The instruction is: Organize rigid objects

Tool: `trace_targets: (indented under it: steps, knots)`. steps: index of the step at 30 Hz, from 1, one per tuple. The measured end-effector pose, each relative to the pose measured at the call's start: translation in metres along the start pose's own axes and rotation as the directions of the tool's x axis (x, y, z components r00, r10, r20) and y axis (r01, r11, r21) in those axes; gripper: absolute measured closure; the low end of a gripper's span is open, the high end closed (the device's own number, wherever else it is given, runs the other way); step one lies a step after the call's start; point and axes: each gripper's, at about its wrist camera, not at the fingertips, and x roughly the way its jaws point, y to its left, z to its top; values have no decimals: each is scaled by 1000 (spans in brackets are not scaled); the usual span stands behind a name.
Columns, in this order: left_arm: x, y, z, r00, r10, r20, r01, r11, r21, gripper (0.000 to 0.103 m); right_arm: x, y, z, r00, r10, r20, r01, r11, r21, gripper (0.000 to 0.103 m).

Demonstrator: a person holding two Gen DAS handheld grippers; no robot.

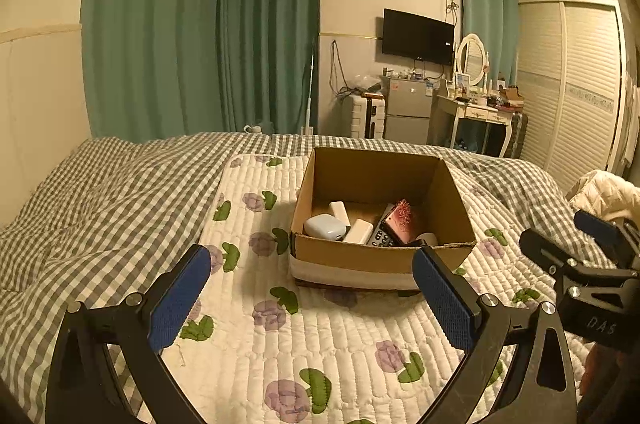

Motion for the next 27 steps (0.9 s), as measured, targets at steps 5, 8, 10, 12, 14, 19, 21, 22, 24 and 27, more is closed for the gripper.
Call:
trace_targets:
  steps: [5,8,10,12,14,19,21,22,24,27]
  knots:
    - [3,-1,-3,1000,-6,-16,6,1000,9,0,0,0,1,1000,-5,3,5,1000,8,0]
    - [4,-1,-4,999,-17,-30,17,1000,4,0,1,0,1,1000,-7,-2,7,1000,11,0]
    - [4,-2,-6,999,-14,-30,14,1000,6,0,1,0,1,1000,-8,-3,8,1000,12,0]
    - [5,-1,-6,999,-11,-31,11,1000,6,0,2,0,1,1000,-8,-4,8,1000,13,0]
    - [4,-1,-6,1000,-7,-27,7,1000,5,0,2,-1,1,1000,-8,-5,8,1000,13,0]
    - [3,0,-5,1000,-9,-23,9,1000,6,0,2,-1,0,1000,-9,-9,9,1000,14,0]
    - [3,0,-4,1000,-4,-21,4,1000,6,0,3,-1,0,1000,-8,-10,8,1000,13,0]
    - [3,0,-4,1000,-2,-21,2,1000,5,0,3,-1,-1,1000,-8,-12,8,1000,13,0]
    - [4,0,-4,1000,-3,-22,3,1000,5,0,4,0,-2,1000,-8,-14,8,1000,15,0]
    - [3,0,-4,1000,-1,-15,1,1000,7,0,5,-1,-3,1000,-8,-16,8,1000,16,0]
